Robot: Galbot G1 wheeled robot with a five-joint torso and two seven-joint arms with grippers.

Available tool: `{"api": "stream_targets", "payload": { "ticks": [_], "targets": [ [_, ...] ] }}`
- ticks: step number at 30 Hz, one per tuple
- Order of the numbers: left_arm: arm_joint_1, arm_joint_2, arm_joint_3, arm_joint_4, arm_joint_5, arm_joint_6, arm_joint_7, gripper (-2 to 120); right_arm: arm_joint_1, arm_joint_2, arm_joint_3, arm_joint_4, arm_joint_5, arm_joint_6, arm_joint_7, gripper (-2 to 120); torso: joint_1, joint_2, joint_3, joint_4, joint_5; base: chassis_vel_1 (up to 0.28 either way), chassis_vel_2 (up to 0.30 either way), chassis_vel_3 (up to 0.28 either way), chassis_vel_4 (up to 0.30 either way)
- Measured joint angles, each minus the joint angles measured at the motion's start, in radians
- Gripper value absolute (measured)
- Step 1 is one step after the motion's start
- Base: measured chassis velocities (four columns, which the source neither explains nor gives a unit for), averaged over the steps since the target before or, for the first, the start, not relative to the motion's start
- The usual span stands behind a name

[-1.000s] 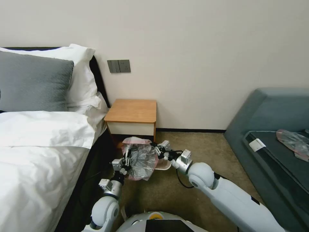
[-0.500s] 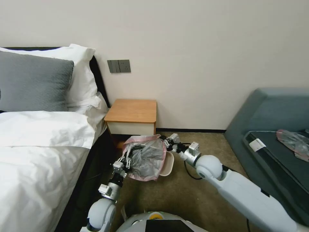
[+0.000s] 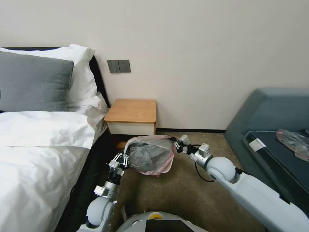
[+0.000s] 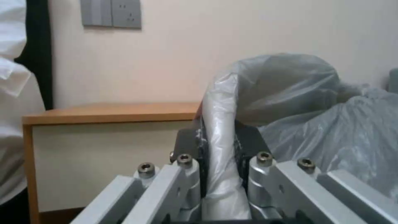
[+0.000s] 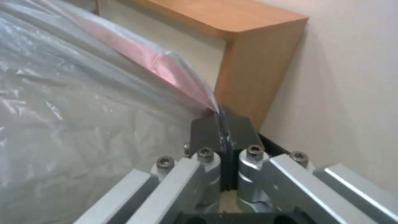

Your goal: Pick up the garbage bag from the table and place it over the trash can.

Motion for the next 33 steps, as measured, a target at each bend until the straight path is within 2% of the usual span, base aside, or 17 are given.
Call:
{"api": "stream_targets", "payload": {
  "ticks": [2, 7, 11, 13, 15, 16, 24, 25, 28, 29, 31, 32, 33],
  "targets": [
    [-0.001, -0.001, 0.0, -0.003, -0.011, 0.007, -0.003, 9, -0.007, -0.003, 0.006, 0.002, -0.001, 0.0, -0.002, 0, 0.0, 0.0, 0.0, -0.0001, -0.0001, 0.0, 0.0, 0.0, 0.0],
    [0.001, -0.001, 0.016, -0.047, -0.128, 0.099, -0.052, 9, -0.063, -0.009, 0.04, 0.012, -0.023, 0.005, -0.017, 0, 0.0, 0.0, 0.0, -0.0001, -0.0001, 0.0, 0.0, 0.0, 0.0],
    [0.002, -0.001, 0.021, -0.064, -0.172, 0.139, -0.086, 9, -0.091, -0.01, 0.055, 0.013, -0.037, 0.007, -0.021, 7, 0.0, 0.0, 0.0, -0.0001, -0.0001, 0.0, 0.0, 0.0, 0.0],
    [0.002, -0.008, 0.025, -0.083, -0.215, 0.184, -0.127, 9, -0.139, -0.01, 0.082, 0.021, -0.06, 0.013, -0.029, 21, 0.0, 0.0, 0.0, -0.0001, -0.0001, 0.0, 0.0, 0.0, 0.0],
    [0.0, -0.013, 0.022, -0.085, -0.219, 0.195, -0.138, 9, -0.17, -0.01, 0.1, 0.036, -0.065, 0.015, -0.031, 28, 0.0, 0.0, 0.0, -0.0002, 0.0, 0.0, 0.0, 0.0, 0.0],
    [0.0, -0.013, 0.022, -0.085, -0.219, 0.195, -0.138, 9, -0.17, -0.01, 0.1, 0.036, -0.065, 0.015, -0.031, 28, 0.0, 0.0, 0.0, -0.0002, 0.0, 0.0, 0.0, 0.0, 0.0],
    [0.008, -0.024, 0.014, -0.096, -0.228, 0.238, -0.175, 9, -0.249, 0.011, 0.185, 0.087, -0.09, 0.028, -0.035, 62, 0.0, 0.0, 0.0, 0.0, -0.0002, 0.0, 0.0, 0.0, 0.0],
    [0.008, -0.024, 0.014, -0.096, -0.228, 0.238, -0.175, 9, -0.249, 0.011, 0.185, 0.087, -0.09, 0.028, -0.035, 62, 0.0, 0.0, 0.0, 0.0, -0.0002, 0.0, 0.0, 0.0, 0.0],
    [0.011, -0.024, 0.01, -0.097, -0.228, 0.247, -0.189, 9, -0.294, 0.036, 0.261, 0.133, -0.116, 0.022, -0.025, 76, 0.0, 0.0, 0.0, -0.0001, -0.0002, 0.0, 0.0, 0.0, 0.0],
    [0.011, -0.024, 0.01, -0.097, -0.228, 0.247, -0.189, 9, -0.294, 0.036, 0.261, 0.133, -0.116, 0.022, -0.025, 76, 0.0, 0.0, 0.0, -0.0001, -0.0002, 0.0, 0.0, 0.0, 0.0],
    [0.009, -0.025, 0.003, -0.1, -0.247, 0.255, -0.209, 9, -0.356, 0.073, 0.33, 0.21, -0.148, 0.002, 0.011, 87, 0.0, 0.0, 0.0, -0.0001, -0.0003, 0.0, 0.0, 0.0, 0.0],
    [0.009, -0.025, 0.003, -0.1, -0.247, 0.255, -0.209, 9, -0.356, 0.073, 0.33, 0.21, -0.148, 0.002, 0.011, 87, 0.0, 0.0, 0.0, -0.0001, -0.0003, 0.0, 0.0, 0.0, 0.0],
    [0.005, -0.028, -0.002, -0.1, -0.265, 0.255, -0.214, 9, -0.386, 0.107, 0.344, 0.255, -0.136, -0.008, 0.044, 92, 0.0, 0.0, 0.0, -0.0002, -0.0004, 0.0, 0.0, 0.0, 0.0]
  ]
}}
